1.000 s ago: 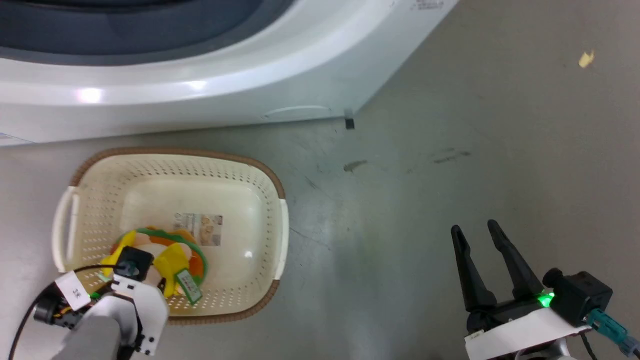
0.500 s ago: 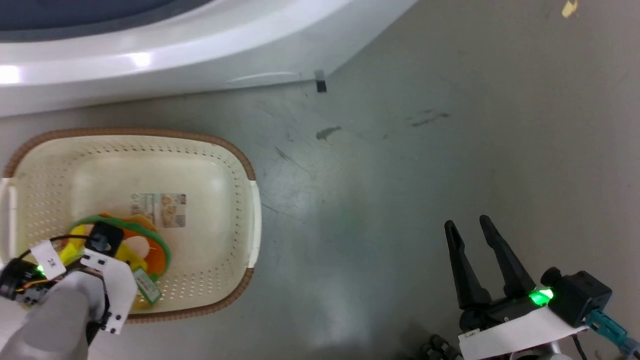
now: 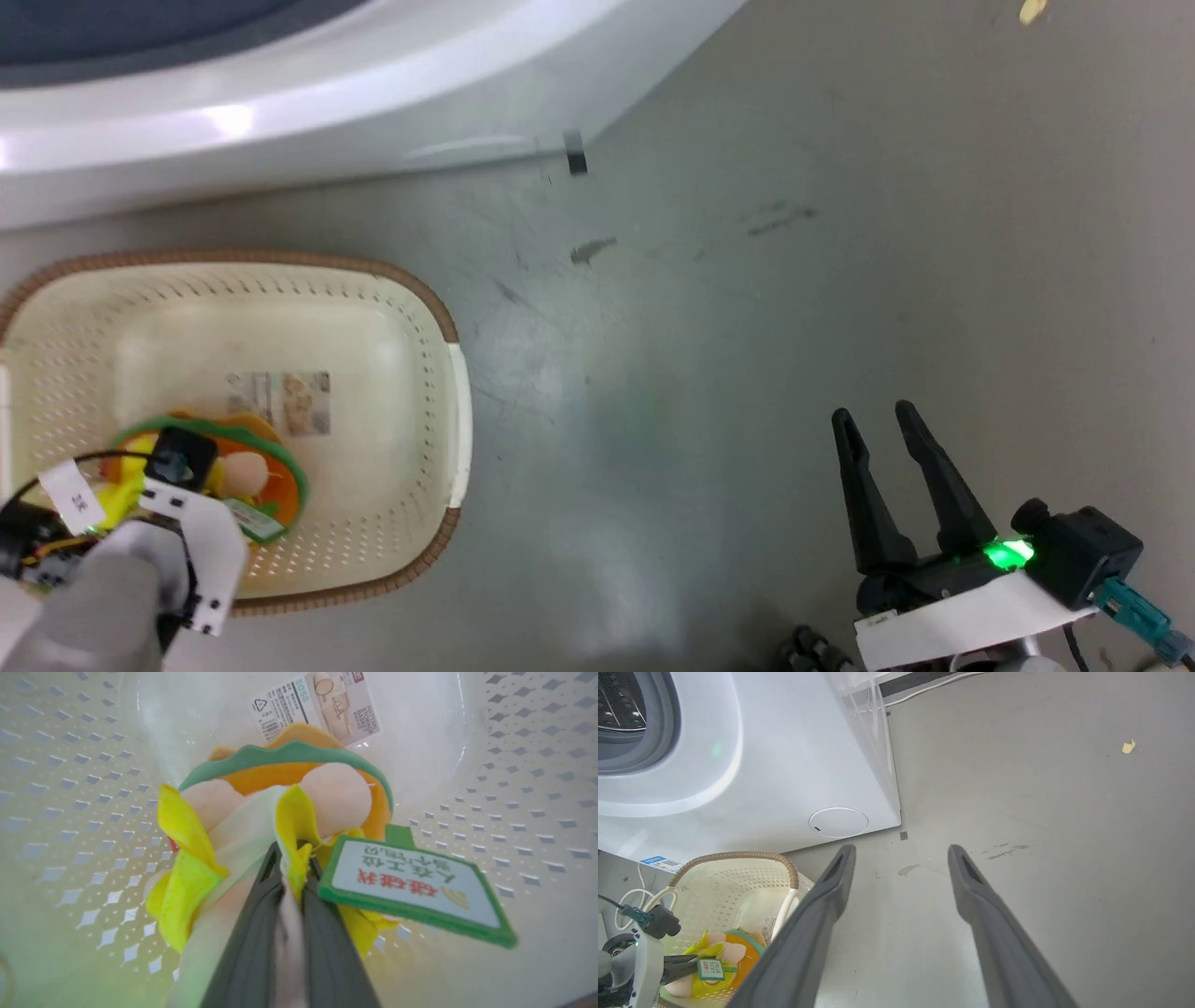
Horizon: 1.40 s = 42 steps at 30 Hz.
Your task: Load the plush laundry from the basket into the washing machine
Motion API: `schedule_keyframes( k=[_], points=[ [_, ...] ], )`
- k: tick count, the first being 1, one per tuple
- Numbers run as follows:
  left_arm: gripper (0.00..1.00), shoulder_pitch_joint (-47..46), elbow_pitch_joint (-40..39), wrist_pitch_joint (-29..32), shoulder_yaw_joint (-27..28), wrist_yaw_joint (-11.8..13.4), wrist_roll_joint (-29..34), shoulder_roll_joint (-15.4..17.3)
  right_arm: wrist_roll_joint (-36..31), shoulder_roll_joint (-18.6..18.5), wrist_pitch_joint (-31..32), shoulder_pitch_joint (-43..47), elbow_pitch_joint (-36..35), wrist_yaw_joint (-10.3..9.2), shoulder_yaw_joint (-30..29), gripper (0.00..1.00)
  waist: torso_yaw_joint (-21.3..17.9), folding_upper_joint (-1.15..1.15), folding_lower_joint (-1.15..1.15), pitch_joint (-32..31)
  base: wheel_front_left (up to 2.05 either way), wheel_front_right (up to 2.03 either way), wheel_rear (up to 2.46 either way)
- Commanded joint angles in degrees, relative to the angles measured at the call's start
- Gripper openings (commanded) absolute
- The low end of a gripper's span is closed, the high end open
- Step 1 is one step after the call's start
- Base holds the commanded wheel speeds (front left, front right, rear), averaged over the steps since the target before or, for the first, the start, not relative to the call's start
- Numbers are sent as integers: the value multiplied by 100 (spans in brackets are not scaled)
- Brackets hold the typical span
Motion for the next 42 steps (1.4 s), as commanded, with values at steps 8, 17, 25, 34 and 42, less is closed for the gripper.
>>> schedule_keyframes(
  k=[8,17,25,34,42],
  points=[
    [0,125,258,-907,-21,74,-409,-631,-282,4,-90,216,246,3,-351,100,485,0,0,-1278,0,0,0],
    [0,910,-572,-1225,519,77,-966,-1056,-662,4,-90,513,315,3,-786,100,897,0,0,-2564,0,0,0],
    [0,1994,-2540,-1229,1277,161,-1054,-1179,-867,4,-90,790,193,3,-1041,100,1198,0,0,-3239,0,0,0],
    [0,3072,-4660,-1229,2270,235,-593,-1430,-930,4,-90,993,218,3,-1137,100,1379,0,0,-3631,0,0,0],
    [0,3093,-6295,-1230,2926,132,-41,-1686,-922,4,-90,938,98,3,-996,100,1343,0,0,-3307,0,0,0]
  ],
)
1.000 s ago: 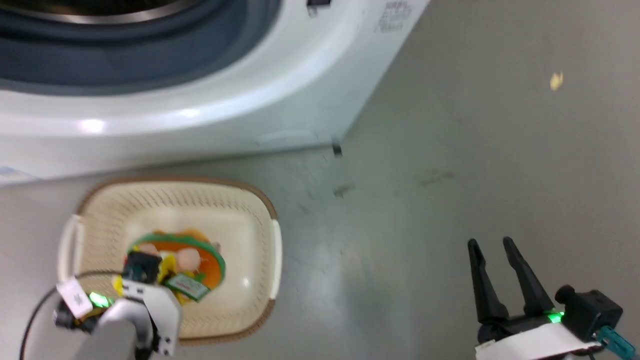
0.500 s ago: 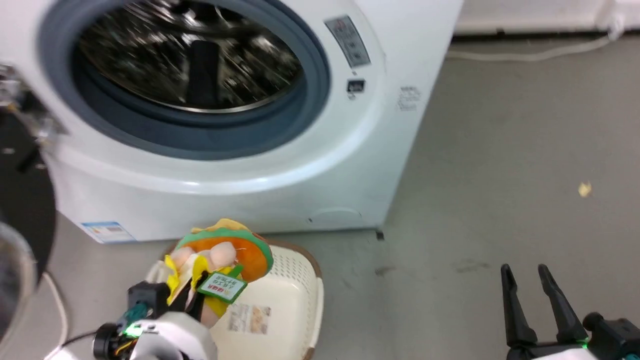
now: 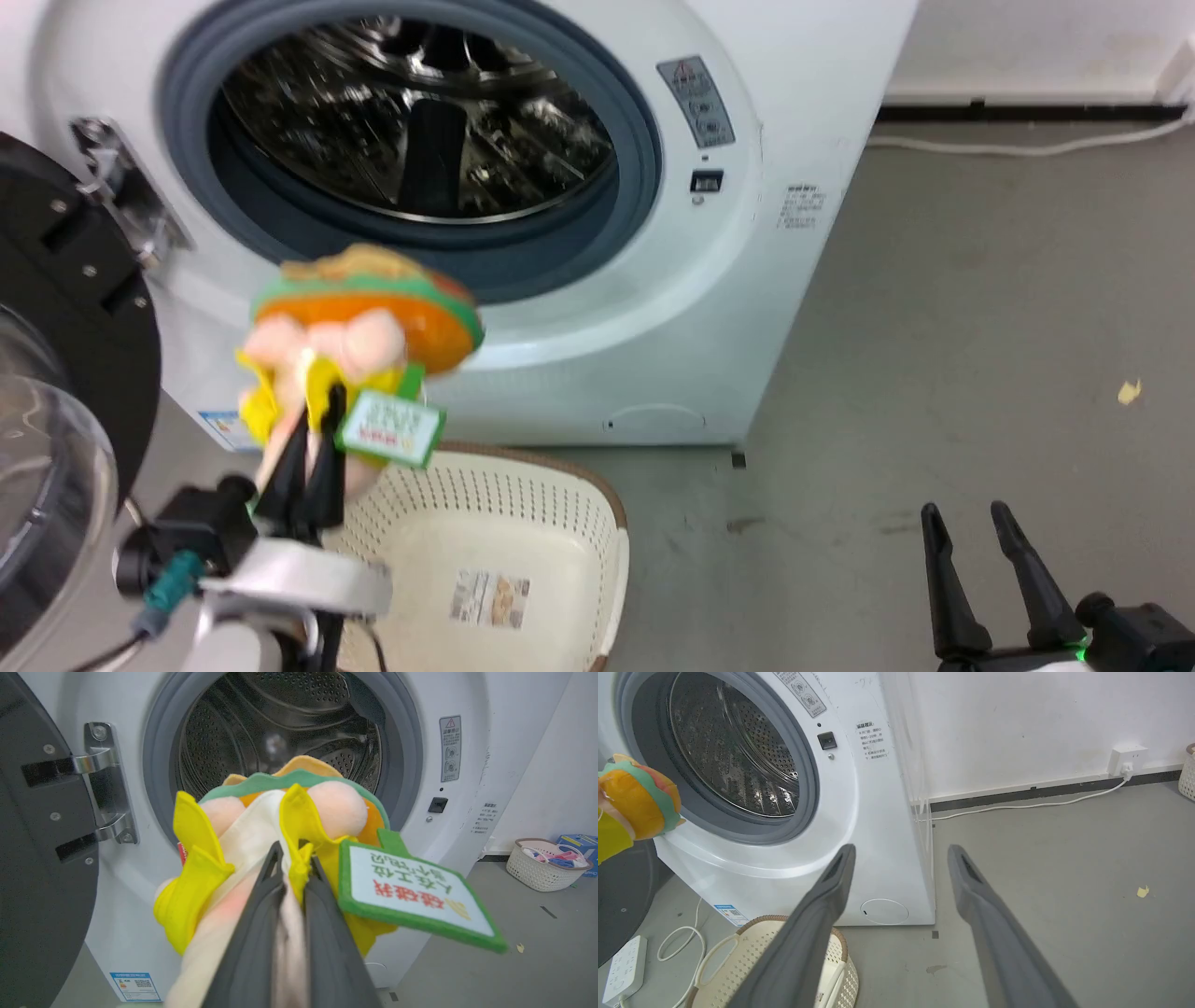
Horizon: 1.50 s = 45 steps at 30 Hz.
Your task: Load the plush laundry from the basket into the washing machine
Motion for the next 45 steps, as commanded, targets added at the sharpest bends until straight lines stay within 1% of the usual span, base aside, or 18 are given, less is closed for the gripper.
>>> schedule_keyframes(
  k=[1,4,8,13,20,22,25,30,33,36,41,45],
  points=[
    [0,-128,-72,-32,26,-31,39,-22,-10,1,-26,-56,-37,3,8,100,-54,0,0,168,0,0,0],
    [0,-522,-221,-32,146,-60,133,-26,17,1,-26,-215,-113,3,50,100,-136,0,0,601,0,0,0],
    [0,-1358,-38,3,109,-131,256,231,32,1,-26,-515,-192,3,191,100,-303,0,0,1237,0,0,0],
    [0,-2613,368,497,60,-211,250,708,196,1,-26,-884,-255,3,236,100,-615,0,0,1963,0,0,0],
    [0,-4294,1263,1385,-66,-277,143,1560,571,1,-26,-1164,-261,3,382,100,-1129,0,0,2736,0,0,0],
    [0,-4757,1606,1652,-124,-285,123,1847,670,1,-26,-1208,-255,3,427,100,-1271,0,0,2898,0,0,0],
    [0,-5374,2102,1974,-230,-291,89,2171,798,1,-26,-1251,-233,3,486,100,-1450,0,0,3074,0,0,0],
    [0,-6215,2778,2304,-639,-294,3,2608,952,1,-26,-1331,-217,3,646,100,-1697,0,0,3286,0,0,0],
    [0,-6664,3106,2419,-880,-294,-13,2750,1048,1,-26,-1357,-220,3,682,100,-1781,0,0,3400,0,0,0],
    [0,-7077,3379,2454,-1072,-294,-30,2799,1086,1,-26,-1369,-219,3,787,100,-1842,0,0,3500,0,0,0],
    [0,-7576,3773,2458,-1395,-295,-75,2766,1157,1,-26,-1386,-212,3,896,100,-1899,0,0,3618,0,0,0],
    [0,-7789,4083,2460,-1611,-295,-248,2693,1198,1,-26,-1410,-204,3,954,100,-1915,0,0,3677,0,0,0]
  ],
)
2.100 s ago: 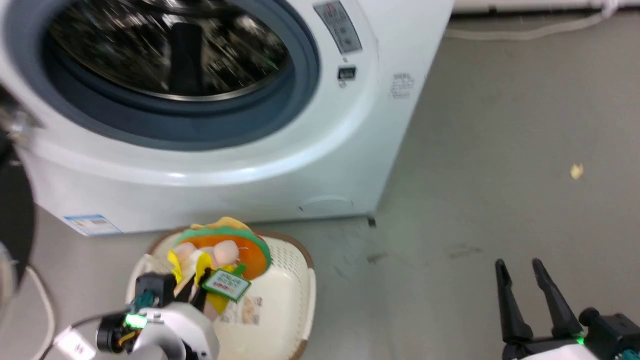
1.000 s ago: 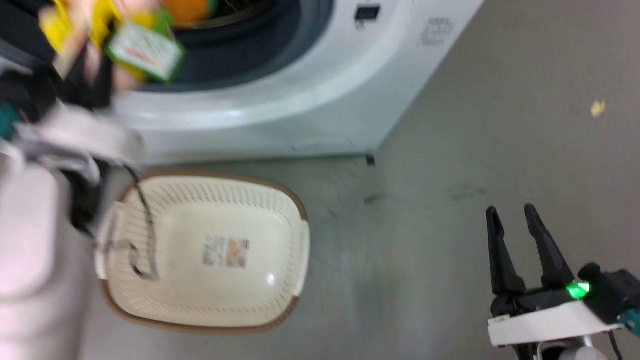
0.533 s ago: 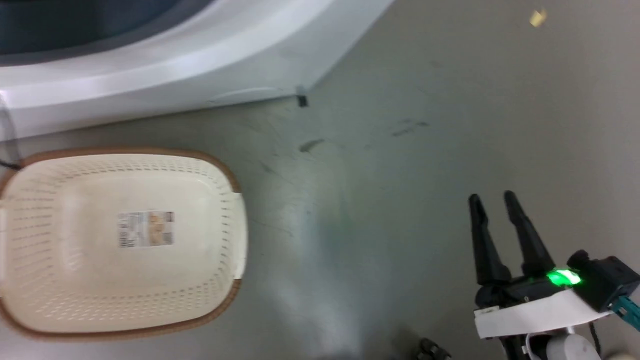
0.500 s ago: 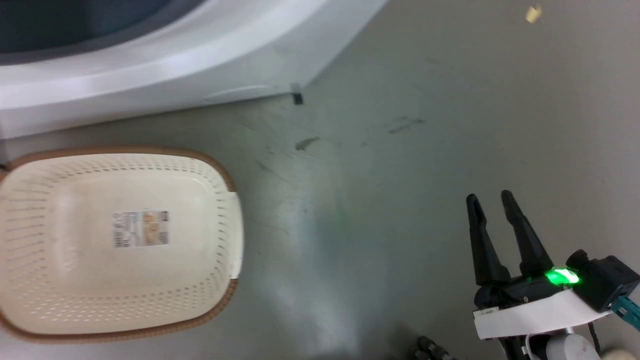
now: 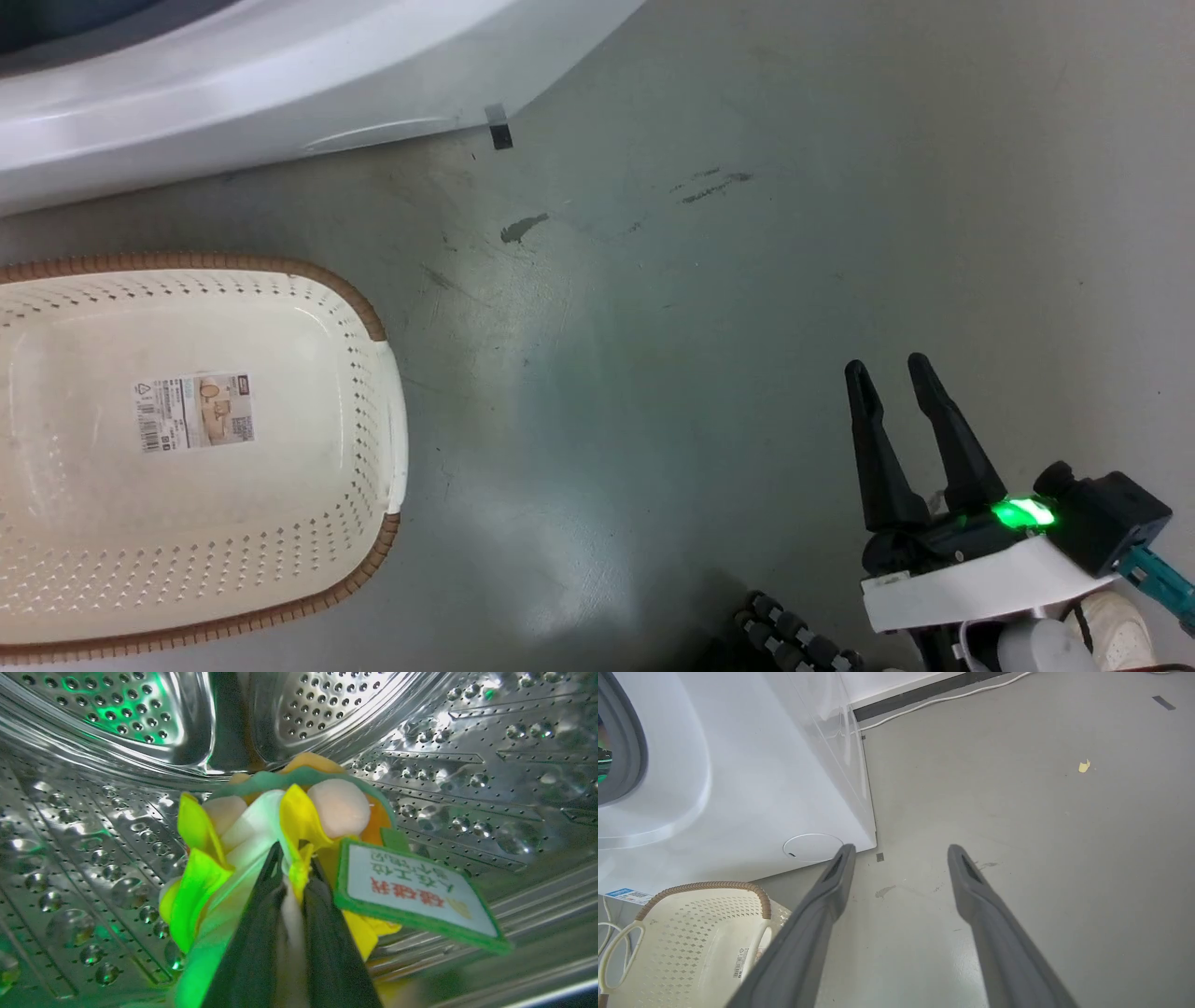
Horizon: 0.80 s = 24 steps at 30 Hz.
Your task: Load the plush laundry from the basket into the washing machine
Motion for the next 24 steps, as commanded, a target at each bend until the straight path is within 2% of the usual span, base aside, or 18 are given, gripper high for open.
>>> schedule_keyframes(
  k=[1,5,6,7,8,15,24],
  points=[
    [0,-99,54,7,-95,-17,-30,-4,26,0,-26,-116,11,3,21,100,-8,0,-1,17,0,0,0],
    [0,-214,331,59,-351,-17,-172,28,55,0,-26,-170,23,3,61,100,-26,0,-1,29,0,0,0],
    [9,-221,398,102,-419,-17,-228,21,63,0,-26,-178,26,3,62,100,-25,0,-1,22,0,0,0],
    [77,-218,444,135,-507,-17,-274,23,68,0,-26,-183,33,3,61,100,-23,0,-1,10,0,0,0],
    [100,-210,480,149,-591,-17,-326,34,69,0,-26,-186,43,3,61,100,-19,0,-1,-8,0,0,0],
    [100,-5,669,-274,-985,-17,-661,130,-25,0,-26,-226,67,3,-81,100,95,0,-1,-352,0,0,0],
    [100,956,715,-1422,-1306,-17,-1339,-131,-491,0,-26,-129,149,3,-421,100,522,0,-1,-1462,0,0,0]
  ],
)
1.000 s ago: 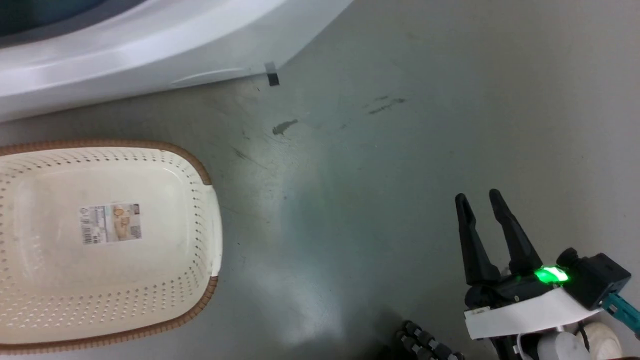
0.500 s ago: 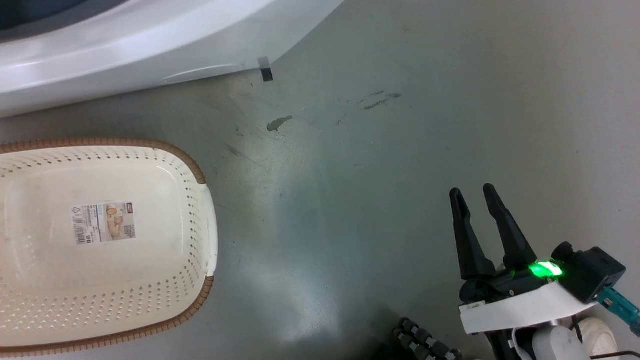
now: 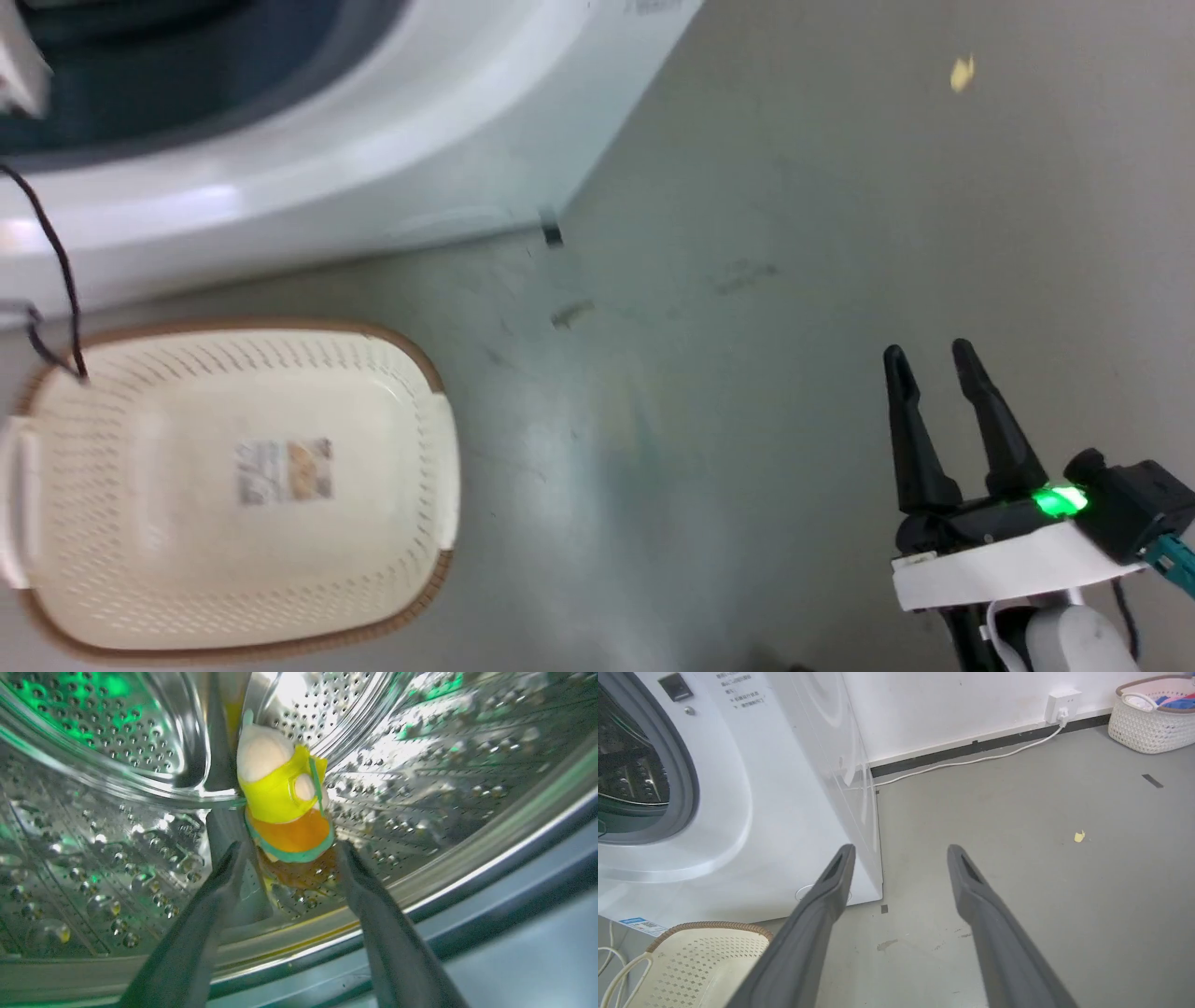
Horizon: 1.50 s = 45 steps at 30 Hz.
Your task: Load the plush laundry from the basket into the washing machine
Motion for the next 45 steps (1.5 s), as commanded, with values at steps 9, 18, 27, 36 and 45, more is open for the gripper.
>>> schedule_keyframes(
  k=[9,18,27,36,45],
  points=[
    [100,1828,-608,-1082,-36,92,-572,-286,-541,-1,-26,403,133,3,-312,100,886,0,1,-1933,0,0,0],
    [100,4458,-3212,-1122,1061,1059,-389,-650,-908,-1,-26,863,116,3,-405,100,1469,0,1,-2947,0,0,0],
    [100,7408,-5289,-1123,1993,1649,212,-1431,-1138,-1,-26,1245,3,3,-230,100,1802,0,1,-3408,0,0,0],
    [100,8239,-5143,-1123,1999,1553,1228,-1901,-1072,-1,-26,1478,129,3,-179,100,1886,0,1,-3562,0,0,0],
    [100,8313,-5171,-1123,2219,1389,1446,-2225,-1068,-1,-26,1475,208,3,-158,100,1909,0,1,-3568,0,0,0]
  ],
)
